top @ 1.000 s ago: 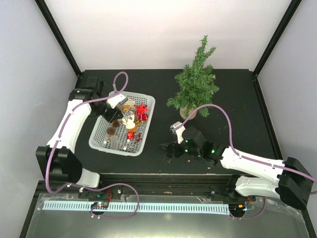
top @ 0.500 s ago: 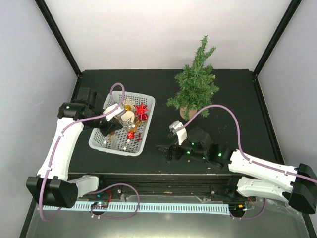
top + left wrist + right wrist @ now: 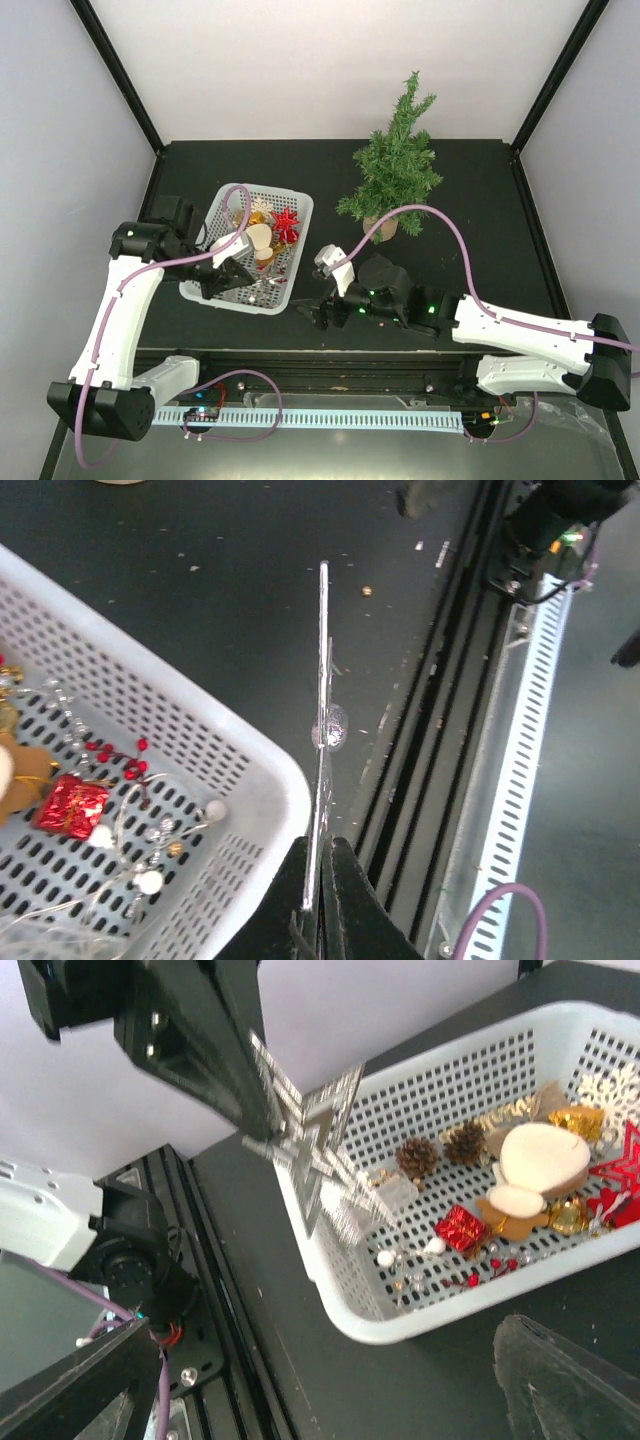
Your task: Decorate the small christmas tree
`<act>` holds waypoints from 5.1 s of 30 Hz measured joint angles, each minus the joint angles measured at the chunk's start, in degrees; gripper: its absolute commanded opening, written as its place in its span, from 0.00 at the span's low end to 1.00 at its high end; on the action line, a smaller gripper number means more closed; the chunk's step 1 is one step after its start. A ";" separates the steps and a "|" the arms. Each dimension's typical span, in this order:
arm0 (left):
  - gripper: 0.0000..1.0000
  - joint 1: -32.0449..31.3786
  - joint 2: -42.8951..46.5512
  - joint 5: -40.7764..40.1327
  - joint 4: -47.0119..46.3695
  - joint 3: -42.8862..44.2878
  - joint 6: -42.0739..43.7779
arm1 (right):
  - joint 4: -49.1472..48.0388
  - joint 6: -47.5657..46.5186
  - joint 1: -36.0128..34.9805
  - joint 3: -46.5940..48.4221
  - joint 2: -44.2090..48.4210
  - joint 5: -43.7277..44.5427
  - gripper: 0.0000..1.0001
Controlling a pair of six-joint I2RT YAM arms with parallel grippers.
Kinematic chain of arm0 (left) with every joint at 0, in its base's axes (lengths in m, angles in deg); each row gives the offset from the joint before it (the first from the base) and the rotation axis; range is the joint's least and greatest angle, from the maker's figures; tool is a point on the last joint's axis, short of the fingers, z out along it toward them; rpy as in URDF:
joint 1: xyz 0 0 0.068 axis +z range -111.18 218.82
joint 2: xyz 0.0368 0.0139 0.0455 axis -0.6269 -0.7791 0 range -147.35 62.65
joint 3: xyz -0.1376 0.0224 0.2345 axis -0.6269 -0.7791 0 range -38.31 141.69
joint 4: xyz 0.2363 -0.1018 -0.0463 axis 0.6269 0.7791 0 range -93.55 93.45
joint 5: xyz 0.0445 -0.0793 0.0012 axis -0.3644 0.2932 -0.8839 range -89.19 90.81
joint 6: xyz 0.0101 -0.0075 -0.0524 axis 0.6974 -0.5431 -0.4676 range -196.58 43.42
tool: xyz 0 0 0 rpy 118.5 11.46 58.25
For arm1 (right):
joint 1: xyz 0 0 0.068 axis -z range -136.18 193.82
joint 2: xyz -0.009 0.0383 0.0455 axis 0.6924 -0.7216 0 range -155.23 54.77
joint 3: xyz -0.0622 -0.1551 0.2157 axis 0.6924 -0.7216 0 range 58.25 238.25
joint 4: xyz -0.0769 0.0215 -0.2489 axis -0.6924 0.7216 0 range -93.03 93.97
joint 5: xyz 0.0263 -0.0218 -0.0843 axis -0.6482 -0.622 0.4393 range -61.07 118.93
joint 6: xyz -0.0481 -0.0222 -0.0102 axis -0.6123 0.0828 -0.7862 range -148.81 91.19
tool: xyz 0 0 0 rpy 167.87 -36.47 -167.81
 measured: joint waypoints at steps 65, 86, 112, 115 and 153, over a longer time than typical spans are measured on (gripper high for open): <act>0.07 -12.70 6.03 0.76 4.00 -0.87 1.95 | 10.80 -11.39 -0.63 17.35 -13.16 -15.54 0.01; 0.89 -10.67 6.16 -16.96 -10.14 -3.69 -8.72 | 10.45 -7.19 7.26 14.43 -9.84 3.54 0.01; 0.89 -3.93 3.93 2.51 -29.90 -17.86 -17.11 | -9.68 -12.33 32.68 35.74 -10.58 26.99 0.01; 0.89 -3.93 3.78 3.96 -30.67 -17.86 -17.31 | -10.34 -13.20 33.90 37.57 -11.43 27.39 0.01; 0.89 -3.98 -5.07 12.13 -26.10 -16.15 -11.26 | -3.34 -5.99 53.05 44.06 -15.63 -20.83 0.01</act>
